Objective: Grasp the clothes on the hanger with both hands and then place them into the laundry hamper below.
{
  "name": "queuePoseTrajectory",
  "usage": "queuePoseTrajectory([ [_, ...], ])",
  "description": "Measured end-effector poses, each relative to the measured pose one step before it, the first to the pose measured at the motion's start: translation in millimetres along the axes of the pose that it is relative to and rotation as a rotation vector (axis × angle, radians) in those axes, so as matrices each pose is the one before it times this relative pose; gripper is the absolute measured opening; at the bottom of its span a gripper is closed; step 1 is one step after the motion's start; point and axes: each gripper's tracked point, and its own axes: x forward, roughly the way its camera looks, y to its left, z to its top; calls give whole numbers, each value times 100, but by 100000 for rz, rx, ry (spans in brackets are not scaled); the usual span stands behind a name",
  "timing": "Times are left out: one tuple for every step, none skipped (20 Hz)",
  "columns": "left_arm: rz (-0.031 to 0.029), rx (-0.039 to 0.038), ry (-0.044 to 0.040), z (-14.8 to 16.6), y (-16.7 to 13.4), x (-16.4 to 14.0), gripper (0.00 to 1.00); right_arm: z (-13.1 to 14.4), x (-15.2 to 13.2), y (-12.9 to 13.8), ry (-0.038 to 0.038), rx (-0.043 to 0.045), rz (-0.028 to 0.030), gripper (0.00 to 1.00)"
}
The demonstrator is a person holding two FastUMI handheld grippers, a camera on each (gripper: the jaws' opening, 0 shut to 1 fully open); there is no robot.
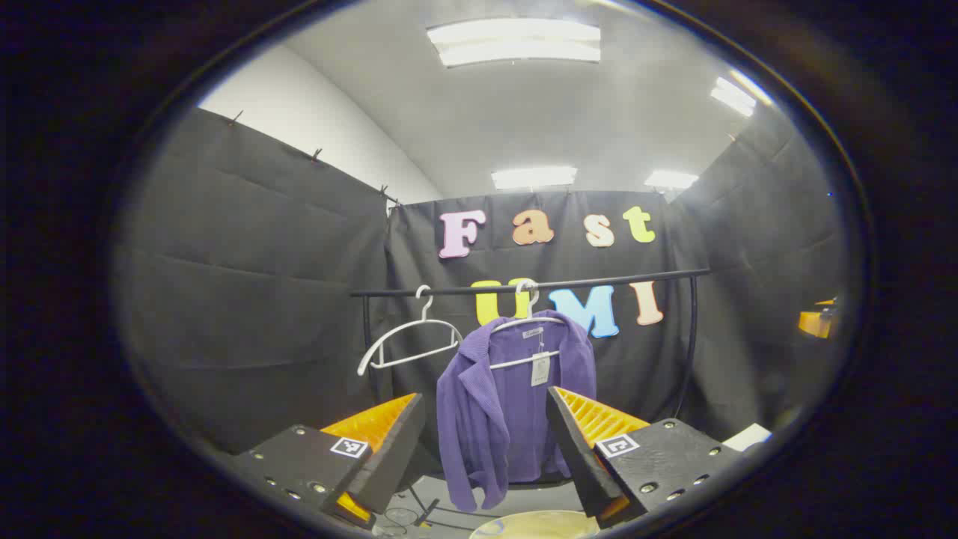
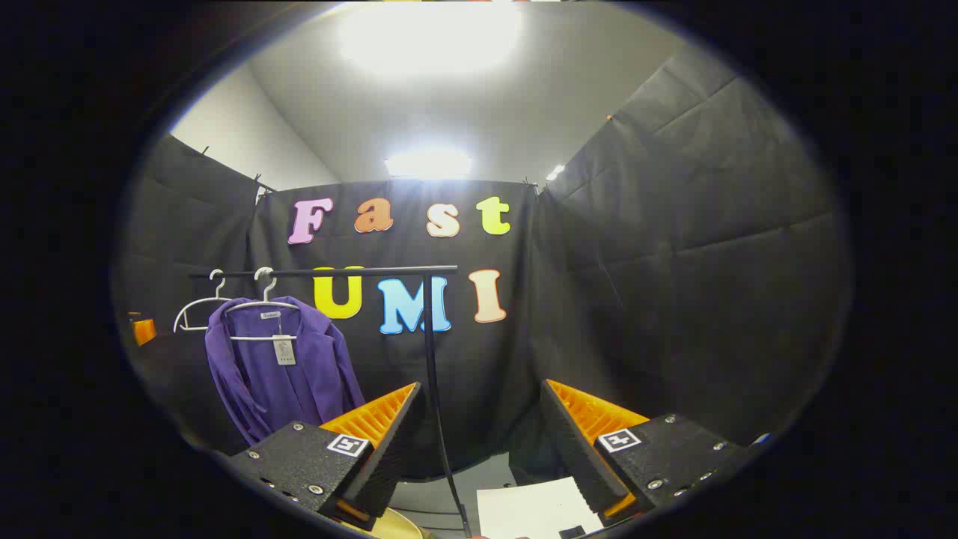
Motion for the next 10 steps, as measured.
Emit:
queuePoseTrajectory([
  [202, 1280, 1461, -712, 373, -199, 97, 60, -37, 607, -350, -99, 320, 95],
  [1479, 1139, 2711, -1108, 523, 59, 97, -68, 64, 631, -479, -215, 398, 95],
  [118, 363, 1608, -1068, 193, 123, 97, -115, -59, 608, -111, -385, 352, 95],
  [-892, -820, 1137, -763, -256, -7, 97, -410, -35, 564, 377, -400, 415, 95],
  [-1288, -1521, 1711, -761, -238, -104, 98, -134, -205, 498, 480, -286, 625, 95],
  [-1653, -1535, 1172, -561, -253, -164, 98, -154, -127, 384, 374, -486, 342, 95],
  [-1455, -836, 369, -337, -230, 9, 94, -64, -127, 281, 101, -739, -155, 95],
  [-1206, 23, -637, 135, 23, 109, 94, -55, -71, 171, 207, -707, -228, 95],
  [-769, 544, -907, 177, 152, 177, 94, -5, -22, 291, 150, -686, -30, 95],
  [-115, 531, -672, 193, 316, 123, 97, -91, 107, 345, 103, -552, 76, 95],
])
